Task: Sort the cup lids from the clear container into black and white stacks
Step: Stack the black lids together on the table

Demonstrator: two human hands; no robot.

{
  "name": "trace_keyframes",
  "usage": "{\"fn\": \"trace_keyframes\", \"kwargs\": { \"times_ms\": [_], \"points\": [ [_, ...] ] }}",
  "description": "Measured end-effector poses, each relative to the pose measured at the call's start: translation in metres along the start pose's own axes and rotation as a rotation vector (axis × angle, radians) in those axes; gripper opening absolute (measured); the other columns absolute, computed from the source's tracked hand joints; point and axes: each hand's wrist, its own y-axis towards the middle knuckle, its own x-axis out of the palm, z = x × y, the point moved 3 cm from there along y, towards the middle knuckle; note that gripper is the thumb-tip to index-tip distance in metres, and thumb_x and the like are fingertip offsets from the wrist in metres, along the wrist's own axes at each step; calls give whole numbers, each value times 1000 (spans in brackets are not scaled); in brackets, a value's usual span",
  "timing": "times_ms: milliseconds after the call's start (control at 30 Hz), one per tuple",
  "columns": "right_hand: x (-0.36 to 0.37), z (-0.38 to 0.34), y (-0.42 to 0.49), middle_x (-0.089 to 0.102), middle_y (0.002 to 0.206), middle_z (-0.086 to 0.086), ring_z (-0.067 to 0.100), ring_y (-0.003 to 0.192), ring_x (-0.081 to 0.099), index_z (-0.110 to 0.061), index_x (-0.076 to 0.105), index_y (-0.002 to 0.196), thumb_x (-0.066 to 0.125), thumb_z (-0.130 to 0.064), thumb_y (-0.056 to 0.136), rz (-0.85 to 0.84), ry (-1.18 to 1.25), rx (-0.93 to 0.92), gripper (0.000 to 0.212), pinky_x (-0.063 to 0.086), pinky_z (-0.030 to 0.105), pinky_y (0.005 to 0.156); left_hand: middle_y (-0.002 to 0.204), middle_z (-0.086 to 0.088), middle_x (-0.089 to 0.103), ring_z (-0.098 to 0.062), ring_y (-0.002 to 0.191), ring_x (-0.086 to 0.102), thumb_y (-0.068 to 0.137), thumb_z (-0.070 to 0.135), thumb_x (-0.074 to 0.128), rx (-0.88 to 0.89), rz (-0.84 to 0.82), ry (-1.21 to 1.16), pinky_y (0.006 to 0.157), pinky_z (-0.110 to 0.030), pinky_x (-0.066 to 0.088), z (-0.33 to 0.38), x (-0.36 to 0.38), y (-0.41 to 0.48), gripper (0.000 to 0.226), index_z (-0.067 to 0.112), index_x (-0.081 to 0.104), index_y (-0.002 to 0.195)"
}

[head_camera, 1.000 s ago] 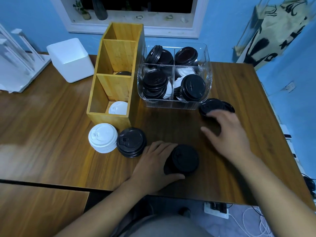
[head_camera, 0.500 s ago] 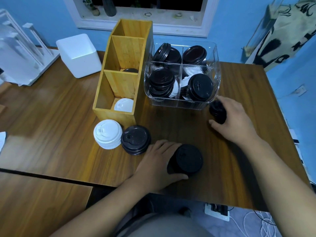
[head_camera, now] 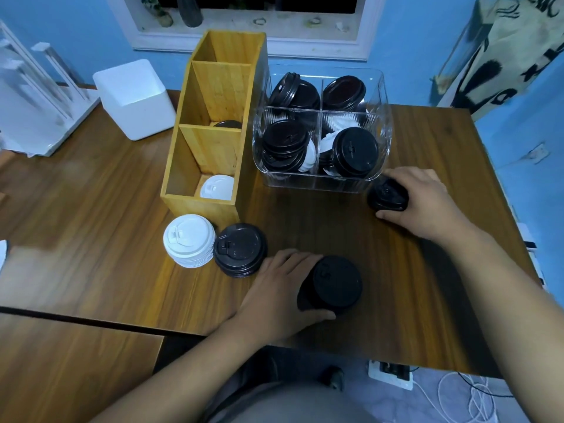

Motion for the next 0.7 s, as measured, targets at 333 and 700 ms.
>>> {"fn": "trace_keyframes", "kwargs": {
  "times_ms": [333,700],
  "points": [
    [30,-65,-124,52,135,-5,25,124,40,-26,60,133,78,-58,69,132,42,97,74,42,48,96,146,18,48,-11,141,34,74,83,62,-4,2,11,114,-34,31,-2,3,1,95,31,41,151],
    [16,-52,-144,53,137,-14,10,127,43,-27,59,136,72,-60,73,65,254,105,72,38,30,109,144,17,48,-9,139,34,73,85,61,2,17,15,113,-30,28,-1,2,1,95,30,43,149]
  ]
}}
